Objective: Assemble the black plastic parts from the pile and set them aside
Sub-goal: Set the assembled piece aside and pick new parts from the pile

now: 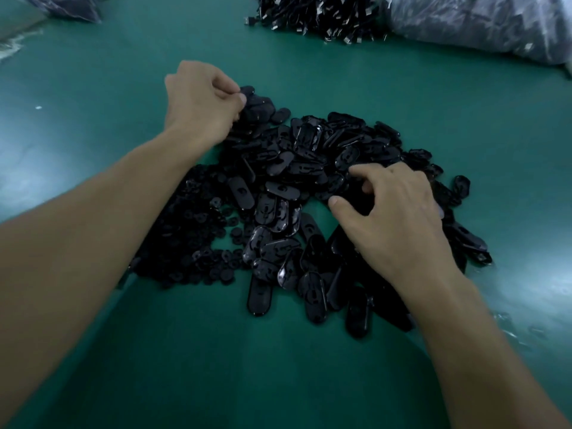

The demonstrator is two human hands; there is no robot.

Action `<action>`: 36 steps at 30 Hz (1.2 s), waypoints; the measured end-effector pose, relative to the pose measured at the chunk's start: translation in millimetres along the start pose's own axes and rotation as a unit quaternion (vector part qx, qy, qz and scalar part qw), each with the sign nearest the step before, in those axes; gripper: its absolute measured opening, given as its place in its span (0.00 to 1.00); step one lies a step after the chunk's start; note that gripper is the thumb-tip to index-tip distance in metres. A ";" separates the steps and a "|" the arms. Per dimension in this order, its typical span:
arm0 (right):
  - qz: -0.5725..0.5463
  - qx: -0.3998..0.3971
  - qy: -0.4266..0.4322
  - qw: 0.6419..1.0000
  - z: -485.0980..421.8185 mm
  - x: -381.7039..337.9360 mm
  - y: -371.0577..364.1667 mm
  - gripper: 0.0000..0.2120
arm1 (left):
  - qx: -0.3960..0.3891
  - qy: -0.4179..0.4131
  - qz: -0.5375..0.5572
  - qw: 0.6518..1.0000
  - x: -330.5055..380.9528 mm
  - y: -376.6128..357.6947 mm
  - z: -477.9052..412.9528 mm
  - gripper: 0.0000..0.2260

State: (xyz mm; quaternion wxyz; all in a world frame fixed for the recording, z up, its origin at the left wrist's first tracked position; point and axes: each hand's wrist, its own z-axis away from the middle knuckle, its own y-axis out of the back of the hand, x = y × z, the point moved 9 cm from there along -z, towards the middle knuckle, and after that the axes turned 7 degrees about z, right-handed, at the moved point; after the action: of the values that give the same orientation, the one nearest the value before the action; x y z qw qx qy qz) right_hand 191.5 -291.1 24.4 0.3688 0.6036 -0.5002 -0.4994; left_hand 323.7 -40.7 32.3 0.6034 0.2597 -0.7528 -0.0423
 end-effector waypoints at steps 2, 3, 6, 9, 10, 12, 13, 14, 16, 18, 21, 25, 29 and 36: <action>0.003 -0.008 0.004 1.000 -0.2 -1.9 -0.3 0.28 | -0.005 -0.009 -0.027 1.000 -0.3 -2.8 -4.4 0.11; 0.006 -0.012 0.007 1.000 -0.3 -2.9 -0.9 0.28 | -0.006 -0.013 -0.043 0.999 -0.4 -3.9 -5.7 0.12; 0.020 -0.017 0.014 1.000 -0.9 -3.7 -2.2 0.26 | 0.005 -0.012 -0.079 0.997 -4.3 -3.5 -7.4 0.13; 0.022 -0.020 0.012 0.999 -0.8 -2.6 -3.3 0.23 | 0.015 -0.006 -0.071 0.997 -4.8 -2.2 -4.6 0.07; 0.019 -0.020 0.012 1.000 -0.7 -2.0 -3.3 0.22 | 0.020 -0.010 -0.065 0.998 -1.3 -1.6 -1.8 0.05; 0.010 -0.018 0.013 1.000 -0.4 -1.9 -3.0 0.20 | 0.021 -0.034 -0.058 0.998 11.9 -2.2 7.3 0.05; 0.007 -0.016 0.015 1.000 -0.3 -2.2 -2.8 0.18 | 0.011 -0.051 -0.053 0.997 20.8 -4.6 14.1 0.05; 0.004 -0.013 0.017 1.000 -0.5 -2.8 -2.5 0.17 | -0.005 -0.070 -0.045 0.997 30.3 -8.2 22.6 0.05; -0.003 -0.006 0.021 1.000 -1.1 -3.7 -1.7 0.15 | -0.059 -0.110 -0.034 0.992 48.4 -19.1 43.4 0.05; -0.020 0.008 0.017 1.000 -2.3 -3.0 0.1 0.13 | -0.142 -0.140 -0.035 0.979 60.2 -35.0 66.5 0.02; -0.052 0.043 0.007 0.998 -3.2 -0.9 6.7 0.09 | -0.233 -0.174 -0.070 0.954 63.4 -52.1 93.8 0.06; -0.108 0.105 0.006 0.989 -0.8 -1.1 19.3 0.05 | -0.216 -0.195 -0.079 0.953 59.5 -48.3 107.9 0.09; -0.174 0.122 0.047 0.976 0.8 -10.9 26.8 0.10 | -0.198 -0.142 0.029 0.969 56.3 -36.6 107.7 0.04; -0.251 0.153 0.104 0.950 9.2 -24.5 30.1 0.08 | -0.245 0.023 0.189 0.951 39.9 -40.2 108.4 0.08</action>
State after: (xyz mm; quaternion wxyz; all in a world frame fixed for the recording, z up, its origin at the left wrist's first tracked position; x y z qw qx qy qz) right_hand 175.4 -273.6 56.4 0.1851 0.8070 -0.3621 -0.4282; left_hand 231.1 -120.1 23.4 0.6628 -0.0418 -0.7403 -0.1048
